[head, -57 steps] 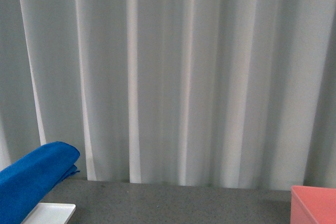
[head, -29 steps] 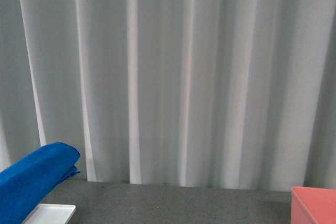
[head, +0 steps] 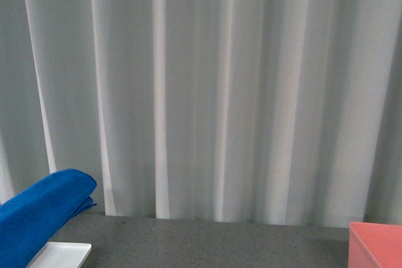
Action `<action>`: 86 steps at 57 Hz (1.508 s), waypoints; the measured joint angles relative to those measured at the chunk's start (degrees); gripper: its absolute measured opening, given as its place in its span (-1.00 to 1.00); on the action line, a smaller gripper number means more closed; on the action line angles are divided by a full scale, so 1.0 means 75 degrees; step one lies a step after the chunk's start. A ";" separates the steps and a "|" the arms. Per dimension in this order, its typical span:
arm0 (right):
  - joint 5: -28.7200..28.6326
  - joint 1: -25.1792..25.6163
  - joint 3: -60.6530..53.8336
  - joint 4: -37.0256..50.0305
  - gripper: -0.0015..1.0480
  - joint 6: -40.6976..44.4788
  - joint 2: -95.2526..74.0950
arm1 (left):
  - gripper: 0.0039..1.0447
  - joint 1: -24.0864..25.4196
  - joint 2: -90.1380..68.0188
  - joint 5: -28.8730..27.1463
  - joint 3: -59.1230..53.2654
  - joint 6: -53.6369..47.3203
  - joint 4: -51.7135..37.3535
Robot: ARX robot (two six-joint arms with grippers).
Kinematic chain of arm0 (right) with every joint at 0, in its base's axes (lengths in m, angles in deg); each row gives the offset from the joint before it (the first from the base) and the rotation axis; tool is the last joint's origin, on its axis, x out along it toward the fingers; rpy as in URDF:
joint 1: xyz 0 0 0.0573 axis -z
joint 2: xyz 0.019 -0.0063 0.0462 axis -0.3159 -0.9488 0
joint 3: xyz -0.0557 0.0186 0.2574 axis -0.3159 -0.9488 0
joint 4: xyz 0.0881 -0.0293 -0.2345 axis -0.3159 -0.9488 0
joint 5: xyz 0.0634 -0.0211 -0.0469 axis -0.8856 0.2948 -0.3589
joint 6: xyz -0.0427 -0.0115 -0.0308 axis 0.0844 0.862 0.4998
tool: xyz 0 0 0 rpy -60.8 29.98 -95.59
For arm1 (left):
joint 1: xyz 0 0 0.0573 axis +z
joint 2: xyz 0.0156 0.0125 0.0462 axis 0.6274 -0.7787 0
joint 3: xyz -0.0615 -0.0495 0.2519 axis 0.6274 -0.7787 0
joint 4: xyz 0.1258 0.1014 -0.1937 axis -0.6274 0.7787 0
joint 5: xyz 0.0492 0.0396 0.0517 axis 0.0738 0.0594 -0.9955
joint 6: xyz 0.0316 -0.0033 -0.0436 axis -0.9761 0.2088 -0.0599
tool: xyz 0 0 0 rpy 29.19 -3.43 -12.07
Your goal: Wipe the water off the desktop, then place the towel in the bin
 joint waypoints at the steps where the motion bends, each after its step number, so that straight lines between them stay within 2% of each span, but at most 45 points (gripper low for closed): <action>1: -0.0003 0.0000 0.0000 0.0000 0.87 0.0000 0.0000 | 0.88 0.0041 -0.0294 0.0047 0.0061 0.0085 -0.0204; 9: 0.0000 0.0000 0.0000 0.0000 0.87 0.0000 0.0000 | 0.88 0.0493 -0.2098 0.0597 0.0775 0.0082 -0.1571; 16: 0.0000 0.0000 0.0000 0.0000 0.87 0.0000 0.0000 | 0.88 0.0833 -0.3905 0.1221 0.2014 -0.0469 -0.2445; 26: 0.0003 0.0000 0.0003 0.0000 0.87 0.0000 0.0000 | 0.88 0.0787 -0.5971 0.1279 0.3832 -0.1539 -0.2821; 40: 0.0003 0.0000 0.0000 0.0000 0.87 0.0000 0.0000 | 0.88 0.0519 -0.8486 0.1093 0.5796 -0.2503 -0.2611; 54: 0.0003 0.0000 0.0000 0.0000 0.87 0.0000 0.0000 | 0.88 0.0705 -1.0290 0.0734 0.7120 -0.3086 -0.2530; 75: 0.0003 0.0000 0.0000 0.0000 0.87 0.0000 0.0000 | 0.88 0.0755 -1.1132 0.0624 0.7726 -0.3220 -0.2722; 86: 0.0000 0.0000 0.0000 0.0000 0.87 0.0000 0.0000 | 0.88 0.0784 -1.1500 0.0210 0.7883 -0.3389 -0.2964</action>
